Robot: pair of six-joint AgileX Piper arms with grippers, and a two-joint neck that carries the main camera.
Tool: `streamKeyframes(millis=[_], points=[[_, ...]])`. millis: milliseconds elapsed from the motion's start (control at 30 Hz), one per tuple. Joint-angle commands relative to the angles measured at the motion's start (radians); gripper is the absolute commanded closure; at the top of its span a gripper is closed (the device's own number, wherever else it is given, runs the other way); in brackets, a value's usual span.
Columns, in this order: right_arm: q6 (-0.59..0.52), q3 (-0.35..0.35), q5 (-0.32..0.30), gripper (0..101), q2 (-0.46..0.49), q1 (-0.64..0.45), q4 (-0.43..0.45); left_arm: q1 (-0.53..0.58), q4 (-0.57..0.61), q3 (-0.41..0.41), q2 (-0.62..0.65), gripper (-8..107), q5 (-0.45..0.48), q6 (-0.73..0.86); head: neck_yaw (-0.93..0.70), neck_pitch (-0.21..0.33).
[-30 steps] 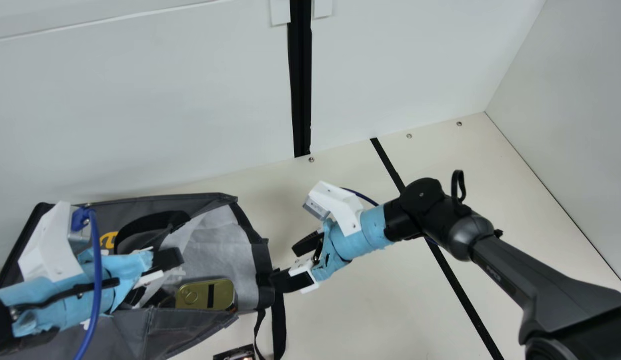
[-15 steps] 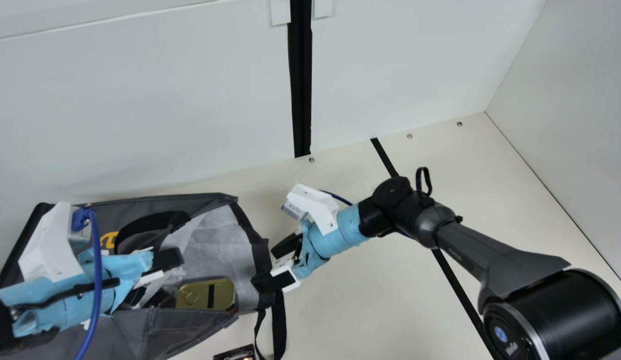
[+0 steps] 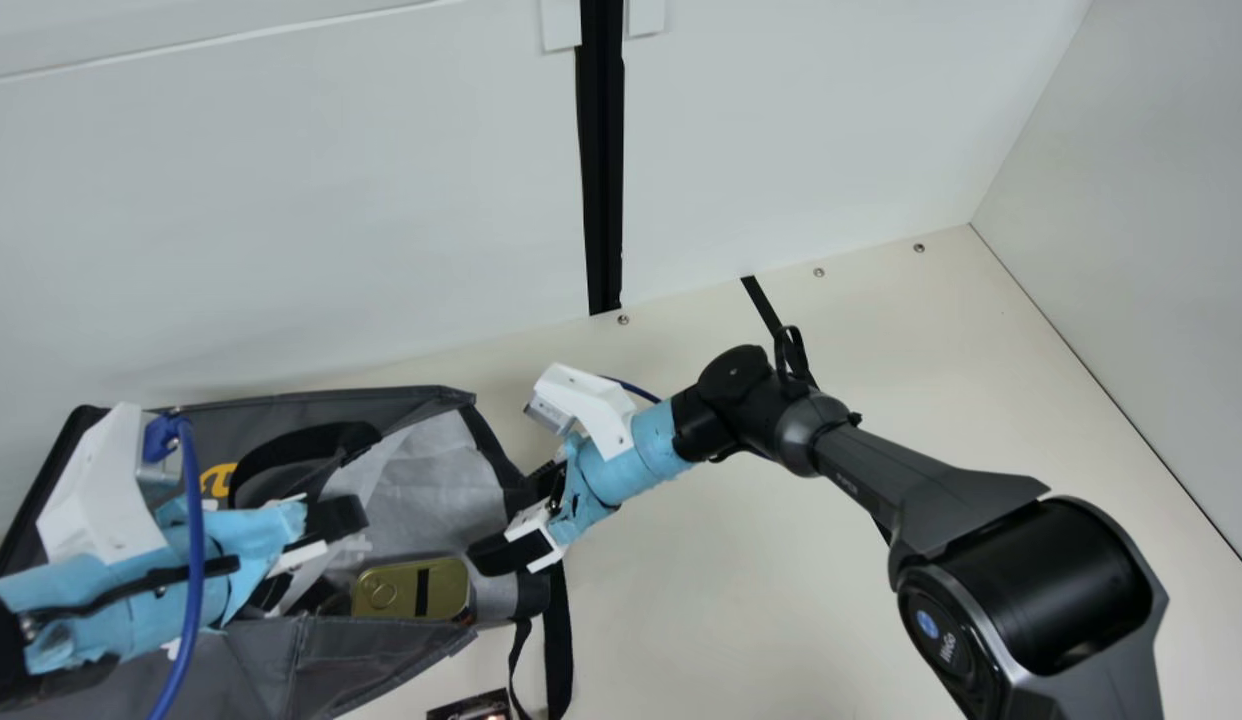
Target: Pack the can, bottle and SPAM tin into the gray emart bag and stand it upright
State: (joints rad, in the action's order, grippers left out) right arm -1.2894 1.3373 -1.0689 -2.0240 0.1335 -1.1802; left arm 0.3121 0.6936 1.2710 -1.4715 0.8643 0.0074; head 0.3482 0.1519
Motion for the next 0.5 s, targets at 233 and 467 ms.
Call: streamKeyframes(millis=[233,467], points=[[0.004,0.036,-0.003,26,-0.042,0.018,-0.013,0.0,0.0,0.0,0.0,107,0.0,0.0,0.001,0.023],[0.006,0.049,-0.021,73,-0.057,0.017,-0.022,0.0,0.0,0.0,0.0,107,0.0,0.0,0.001,0.023]])
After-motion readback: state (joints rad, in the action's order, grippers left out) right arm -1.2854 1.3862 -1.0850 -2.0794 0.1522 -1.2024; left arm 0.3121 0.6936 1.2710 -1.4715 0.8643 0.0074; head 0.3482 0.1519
